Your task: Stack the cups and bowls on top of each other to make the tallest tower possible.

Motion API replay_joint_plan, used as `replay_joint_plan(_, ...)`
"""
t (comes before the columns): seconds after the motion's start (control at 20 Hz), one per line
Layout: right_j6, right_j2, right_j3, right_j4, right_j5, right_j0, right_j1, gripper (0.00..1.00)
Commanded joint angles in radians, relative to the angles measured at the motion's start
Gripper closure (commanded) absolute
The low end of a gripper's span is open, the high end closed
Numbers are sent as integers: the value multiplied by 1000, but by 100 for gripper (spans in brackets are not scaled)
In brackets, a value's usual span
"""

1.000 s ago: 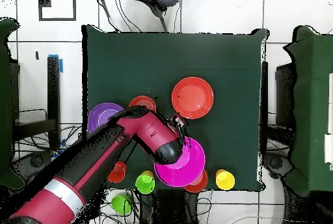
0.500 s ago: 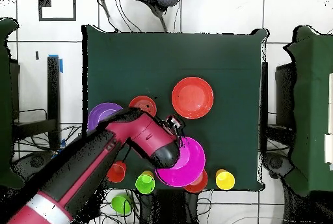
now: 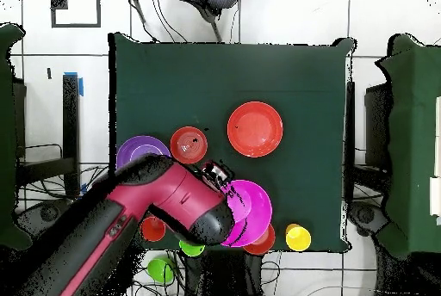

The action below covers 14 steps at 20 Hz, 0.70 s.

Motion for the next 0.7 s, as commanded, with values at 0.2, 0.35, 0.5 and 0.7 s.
replay_joint_plan(0.2,-89,85,165,-43,-39,-6,-36,0)
replay_joint_plan(0.35,-126,103,178,-60,-25,-11,-25,0)
replay_joint_plan(0.5,-148,119,193,-74,-10,-9,-16,0)
replay_joint_plan(0.7,-169,138,203,-82,13,-13,-5,0)
